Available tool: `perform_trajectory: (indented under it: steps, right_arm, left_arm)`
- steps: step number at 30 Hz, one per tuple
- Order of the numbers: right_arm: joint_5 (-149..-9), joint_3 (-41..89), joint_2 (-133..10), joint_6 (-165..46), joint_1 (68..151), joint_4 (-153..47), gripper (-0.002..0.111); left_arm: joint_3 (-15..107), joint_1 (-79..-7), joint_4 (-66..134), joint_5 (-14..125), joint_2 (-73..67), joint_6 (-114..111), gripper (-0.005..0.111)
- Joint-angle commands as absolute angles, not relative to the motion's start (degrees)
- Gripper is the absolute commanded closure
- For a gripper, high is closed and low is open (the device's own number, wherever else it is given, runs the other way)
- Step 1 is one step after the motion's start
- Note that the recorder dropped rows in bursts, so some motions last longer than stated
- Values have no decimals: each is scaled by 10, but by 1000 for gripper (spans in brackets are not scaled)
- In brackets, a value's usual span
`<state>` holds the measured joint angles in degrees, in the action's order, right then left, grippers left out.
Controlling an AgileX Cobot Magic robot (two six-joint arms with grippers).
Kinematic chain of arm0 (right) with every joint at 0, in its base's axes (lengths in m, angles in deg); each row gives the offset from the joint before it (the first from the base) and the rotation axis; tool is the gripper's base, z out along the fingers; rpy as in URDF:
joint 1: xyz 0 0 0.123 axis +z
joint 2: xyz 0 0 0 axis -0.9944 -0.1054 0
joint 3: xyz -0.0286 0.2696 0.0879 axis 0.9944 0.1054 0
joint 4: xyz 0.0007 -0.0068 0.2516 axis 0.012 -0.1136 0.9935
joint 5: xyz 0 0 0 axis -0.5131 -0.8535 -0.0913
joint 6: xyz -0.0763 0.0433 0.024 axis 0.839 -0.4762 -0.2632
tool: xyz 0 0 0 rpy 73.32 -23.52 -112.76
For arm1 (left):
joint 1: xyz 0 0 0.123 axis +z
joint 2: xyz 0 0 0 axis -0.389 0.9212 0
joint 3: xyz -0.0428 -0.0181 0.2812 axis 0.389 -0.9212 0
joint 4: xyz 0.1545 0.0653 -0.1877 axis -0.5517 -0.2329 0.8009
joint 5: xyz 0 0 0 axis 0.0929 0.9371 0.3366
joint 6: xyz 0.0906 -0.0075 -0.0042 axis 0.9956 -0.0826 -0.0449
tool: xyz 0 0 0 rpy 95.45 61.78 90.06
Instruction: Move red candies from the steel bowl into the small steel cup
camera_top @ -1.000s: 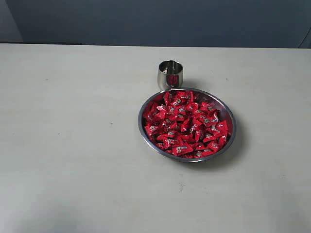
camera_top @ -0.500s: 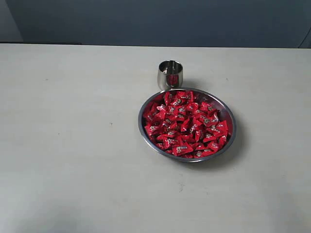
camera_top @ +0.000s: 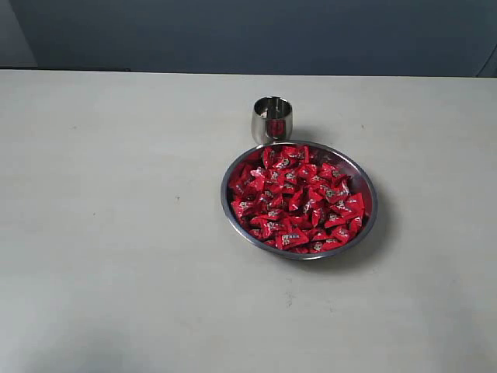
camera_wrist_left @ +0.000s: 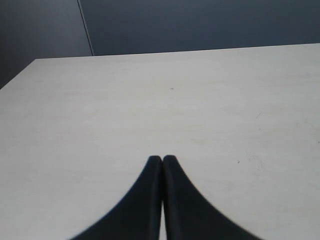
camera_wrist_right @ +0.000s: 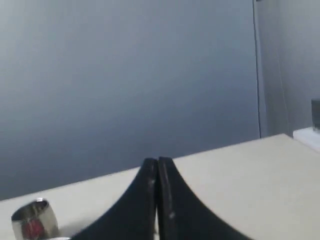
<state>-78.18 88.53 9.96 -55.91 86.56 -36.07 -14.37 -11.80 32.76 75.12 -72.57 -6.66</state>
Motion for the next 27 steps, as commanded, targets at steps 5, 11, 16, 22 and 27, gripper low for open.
perform_trajectory:
  steps: [5,11,16,22,27]
  right_arm:
    - [-656,886,102,-590,863,-356,109]
    - [-599,886,102,-633,863,-341,109]
    - [-654,850,102,-706,863,-339,109]
    - [-779,710,1,-701,863,-424,109]
    - [-867,584,-138,-685,880,-473,109]
  left_arm:
    - [-146,-122,326,747,-728,-67,106]
    - [-146,-122,326,747,-728,-67,106]
    - [-146,-122,326,747,-728,-67,106]
    - [-146,-122,326,747,-728,-67,106]
    - [-146,-122,326,747,-728,-67,106]
